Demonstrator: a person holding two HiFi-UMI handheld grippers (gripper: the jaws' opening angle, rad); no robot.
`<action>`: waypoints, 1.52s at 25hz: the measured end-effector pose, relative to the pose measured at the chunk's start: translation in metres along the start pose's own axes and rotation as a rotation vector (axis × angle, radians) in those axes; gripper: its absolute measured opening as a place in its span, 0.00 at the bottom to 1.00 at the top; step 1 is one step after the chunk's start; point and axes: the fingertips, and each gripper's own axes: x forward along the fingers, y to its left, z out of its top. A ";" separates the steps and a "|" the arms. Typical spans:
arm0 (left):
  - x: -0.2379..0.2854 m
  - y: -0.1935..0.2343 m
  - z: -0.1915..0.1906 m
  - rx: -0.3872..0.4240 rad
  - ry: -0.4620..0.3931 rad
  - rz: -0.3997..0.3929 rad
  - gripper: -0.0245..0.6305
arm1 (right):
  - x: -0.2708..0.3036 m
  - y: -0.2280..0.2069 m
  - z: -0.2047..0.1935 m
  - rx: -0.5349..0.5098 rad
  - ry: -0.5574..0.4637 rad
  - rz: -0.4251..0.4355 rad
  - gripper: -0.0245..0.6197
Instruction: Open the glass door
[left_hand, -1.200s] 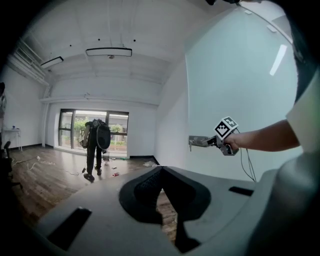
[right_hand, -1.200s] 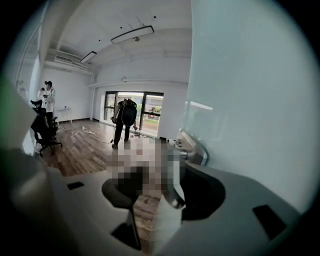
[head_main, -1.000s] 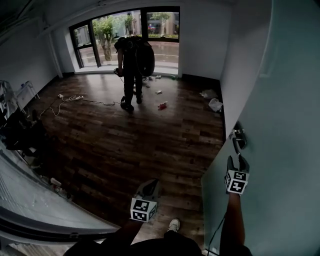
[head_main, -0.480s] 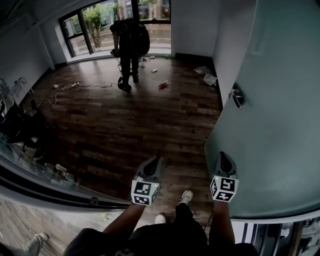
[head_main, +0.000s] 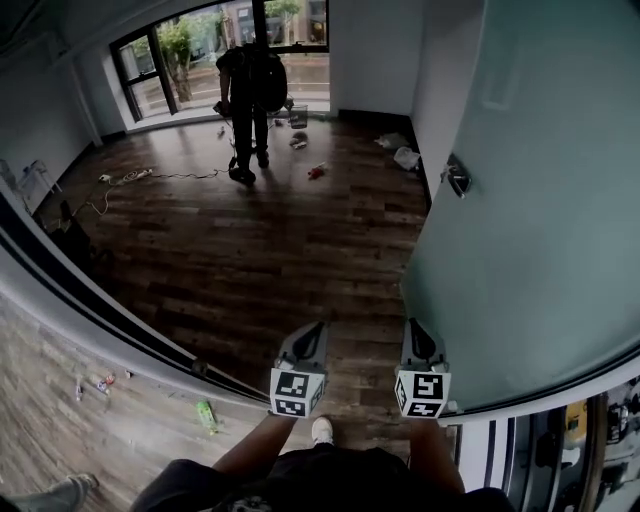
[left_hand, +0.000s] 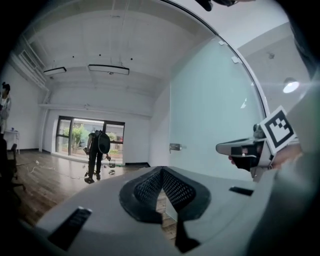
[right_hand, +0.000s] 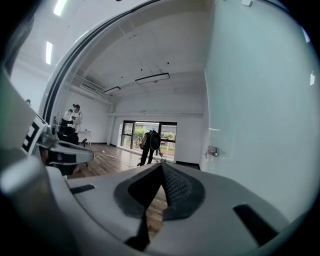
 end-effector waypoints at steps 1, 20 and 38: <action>-0.006 -0.008 0.000 0.010 -0.005 -0.005 0.05 | -0.010 0.004 0.002 -0.006 -0.008 0.010 0.07; -0.225 -0.189 -0.033 0.018 -0.020 0.009 0.05 | -0.282 0.059 -0.063 0.011 0.017 0.119 0.07; -0.292 -0.193 -0.030 0.035 -0.011 0.014 0.05 | -0.339 0.086 -0.041 -0.006 -0.040 0.040 0.07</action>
